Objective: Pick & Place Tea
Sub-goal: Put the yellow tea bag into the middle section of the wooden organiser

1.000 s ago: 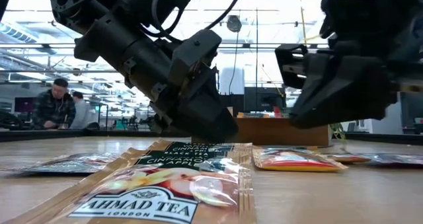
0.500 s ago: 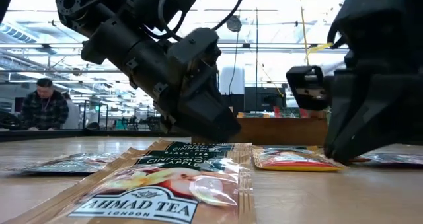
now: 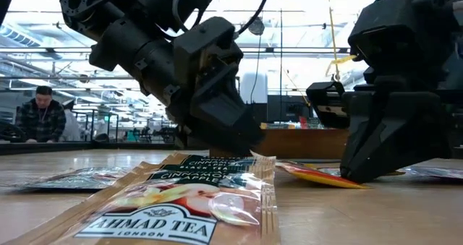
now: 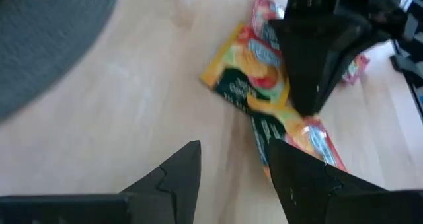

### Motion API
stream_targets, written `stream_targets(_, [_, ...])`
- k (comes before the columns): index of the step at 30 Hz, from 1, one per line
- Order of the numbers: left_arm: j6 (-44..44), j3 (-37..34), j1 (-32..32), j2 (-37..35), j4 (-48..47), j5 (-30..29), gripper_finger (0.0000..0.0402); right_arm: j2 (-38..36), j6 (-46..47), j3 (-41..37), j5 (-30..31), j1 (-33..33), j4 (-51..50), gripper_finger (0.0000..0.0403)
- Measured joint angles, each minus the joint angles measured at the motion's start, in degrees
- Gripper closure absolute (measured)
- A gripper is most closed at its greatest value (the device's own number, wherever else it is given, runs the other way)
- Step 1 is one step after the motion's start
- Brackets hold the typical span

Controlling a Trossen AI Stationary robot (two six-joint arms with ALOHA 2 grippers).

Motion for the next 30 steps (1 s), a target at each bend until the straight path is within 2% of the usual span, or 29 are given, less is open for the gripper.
stream_targets(8, [-6.08,0.00,-0.30,0.02,-3.90,2.52,0.0224,0.00,0.35,0.00,0.03,0.00,-0.30,0.0403])
stream_targets(19, [-8.81,0.02,-0.47,1.01,-0.48,3.36,0.0224,0.02,0.39,-0.07,0.05,-0.09,-0.35,0.0403])
stream_targets(26, [-7.17,6.10,-0.88,5.54,-1.76,5.31,0.0224,0.09,0.44,-0.15,0.34,-0.45,-0.10,0.0403])
stream_targets(30, [-4.27,10.33,-1.04,7.06,-6.98,6.10,0.0224,0.44,0.68,-0.13,0.49,-0.48,0.11,0.0403])
